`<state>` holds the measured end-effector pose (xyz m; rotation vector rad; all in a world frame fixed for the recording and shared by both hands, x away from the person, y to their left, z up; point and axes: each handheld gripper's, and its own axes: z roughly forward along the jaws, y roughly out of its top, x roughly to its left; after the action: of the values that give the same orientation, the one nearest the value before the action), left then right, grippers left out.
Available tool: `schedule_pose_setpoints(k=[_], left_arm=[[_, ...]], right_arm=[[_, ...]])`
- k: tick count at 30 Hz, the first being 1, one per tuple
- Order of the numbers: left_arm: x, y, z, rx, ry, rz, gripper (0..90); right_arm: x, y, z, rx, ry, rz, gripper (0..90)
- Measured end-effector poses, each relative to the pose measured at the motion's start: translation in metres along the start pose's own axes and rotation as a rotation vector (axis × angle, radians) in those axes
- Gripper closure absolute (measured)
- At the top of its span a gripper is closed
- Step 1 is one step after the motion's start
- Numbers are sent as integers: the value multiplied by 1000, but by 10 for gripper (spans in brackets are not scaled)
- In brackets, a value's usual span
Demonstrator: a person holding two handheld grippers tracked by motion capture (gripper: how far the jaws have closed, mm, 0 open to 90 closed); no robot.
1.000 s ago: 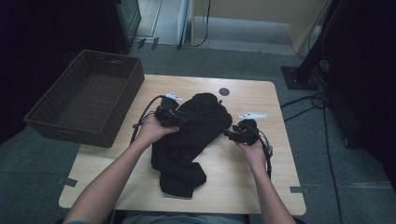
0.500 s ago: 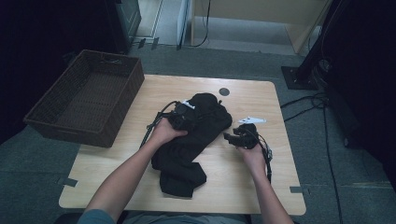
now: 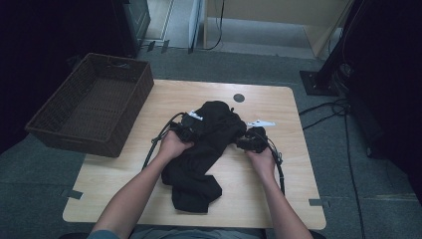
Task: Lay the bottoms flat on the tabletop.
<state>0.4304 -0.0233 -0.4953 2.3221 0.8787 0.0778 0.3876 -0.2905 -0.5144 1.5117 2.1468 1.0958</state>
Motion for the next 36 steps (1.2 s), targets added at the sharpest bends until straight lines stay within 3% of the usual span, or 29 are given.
schedule_pose_setpoints(k=[3,6,7,8,9,12,19,21,24,25,27,29,30,33,34,36], left_arm=[[-3,-5,-4,-5,-6,-5,866],[-6,-8,-9,-7,-26,-8,868],[-8,-8,-10,-8,-35,-15,869],[-9,-10,-14,-13,-53,-18,870],[-9,-10,-14,-13,-53,-18,870],[-7,-12,-24,-43,-67,-28,870],[12,-14,-62,-157,-59,-91,873],[27,-14,-77,-149,-12,-116,877],[37,-16,-85,-143,5,-146,878],[42,-18,-91,-138,26,-152,879],[44,-19,-93,-135,39,-157,879],[46,-23,-88,-101,75,-169,876],[46,-23,-88,-101,75,-169,873],[46,-22,-79,-67,102,-190,844],[44,-20,-82,-101,87,-195,749],[41,-18,-85,-118,82,-185,696]], right_arm=[[2,3,7,-9,0,13,379],[3,6,12,-16,20,27,489],[5,7,13,-15,17,34,574],[6,8,14,-7,24,51,726],[6,8,14,-7,24,51,726],[2,11,12,12,65,84,863],[-6,21,-5,3,55,67,870],[-9,30,-9,18,20,52,871],[-13,39,-14,30,1,38,870],[-18,49,-20,37,-9,22,870],[-22,61,-27,34,-24,-10,870],[-22,74,-30,32,-65,-52,858],[-22,74,-30,32,-65,-52,858],[-18,85,-25,7,-133,-60,672],[-14,87,-26,-22,-129,-51,574],[-11,87,-28,-33,-113,-42,581]])
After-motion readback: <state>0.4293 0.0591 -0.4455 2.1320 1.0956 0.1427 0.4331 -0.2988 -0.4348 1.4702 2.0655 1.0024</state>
